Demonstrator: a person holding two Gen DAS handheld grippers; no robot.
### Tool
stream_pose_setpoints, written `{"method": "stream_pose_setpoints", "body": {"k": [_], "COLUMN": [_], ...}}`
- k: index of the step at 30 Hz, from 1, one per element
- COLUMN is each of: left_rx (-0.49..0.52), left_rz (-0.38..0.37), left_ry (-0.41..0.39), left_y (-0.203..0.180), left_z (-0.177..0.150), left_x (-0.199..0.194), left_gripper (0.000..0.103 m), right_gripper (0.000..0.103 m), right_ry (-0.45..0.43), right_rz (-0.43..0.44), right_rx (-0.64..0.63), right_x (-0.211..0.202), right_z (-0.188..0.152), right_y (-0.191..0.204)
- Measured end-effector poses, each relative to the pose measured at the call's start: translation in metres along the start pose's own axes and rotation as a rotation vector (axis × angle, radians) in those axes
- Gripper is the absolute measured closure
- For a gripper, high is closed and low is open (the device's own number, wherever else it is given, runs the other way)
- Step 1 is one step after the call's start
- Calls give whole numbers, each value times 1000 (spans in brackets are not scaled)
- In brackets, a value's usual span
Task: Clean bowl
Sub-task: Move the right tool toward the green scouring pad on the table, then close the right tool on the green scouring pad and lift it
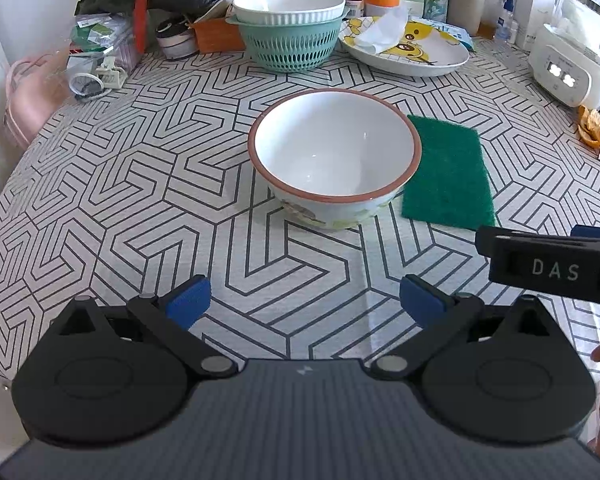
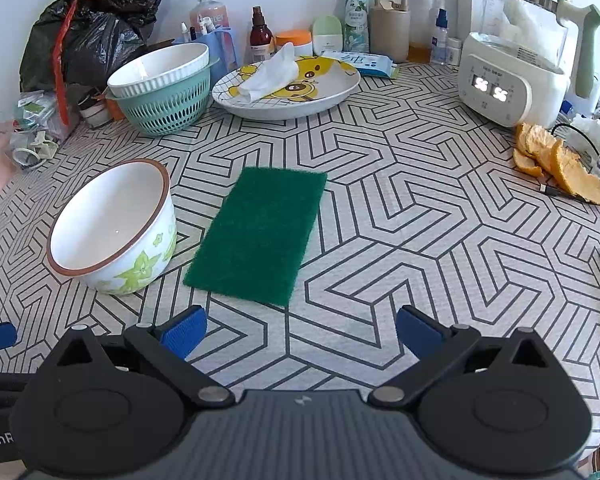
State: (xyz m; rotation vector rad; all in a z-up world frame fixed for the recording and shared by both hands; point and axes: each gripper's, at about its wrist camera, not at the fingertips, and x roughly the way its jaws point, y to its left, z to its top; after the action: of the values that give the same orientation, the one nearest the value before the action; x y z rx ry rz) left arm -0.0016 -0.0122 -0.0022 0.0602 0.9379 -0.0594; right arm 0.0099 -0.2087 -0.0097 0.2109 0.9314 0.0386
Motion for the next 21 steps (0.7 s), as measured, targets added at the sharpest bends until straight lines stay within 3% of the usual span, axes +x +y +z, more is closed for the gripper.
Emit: {"method": "stream_pose_setpoints", "body": {"k": [4,7,8,10,14,18,21], "left_rx": [-5,-28,-31,-34,-42,-56,-38], "left_rz": [-13,-36,-35,-27,-15,-42,-35], "left_ry": [-13,-46,-50,-52,-37,-11,-7], "left_y": [3,10,11,14,16,16,14], "left_z": [-1,-2,-1,0,1,3,4], "left_x": [-2,-9,-10,-11,-3,6,8], "left_gripper": [0,0,0,0,0,0,0], "right_gripper": [5,25,27,27,24,24,25], "right_ry": [-81,-88,-84,-69,22,63,87], "right_rz": [103,95,79,58,135,91,117], "right_rx": [97,72,38,-32,-135,-148,-145], "right_x": [-4,0,2,6,23,47,60], "right_z": [1,16,22,33,50,63,66], "right_y": [-17,-21,-19,-13,-1,4,10]}}
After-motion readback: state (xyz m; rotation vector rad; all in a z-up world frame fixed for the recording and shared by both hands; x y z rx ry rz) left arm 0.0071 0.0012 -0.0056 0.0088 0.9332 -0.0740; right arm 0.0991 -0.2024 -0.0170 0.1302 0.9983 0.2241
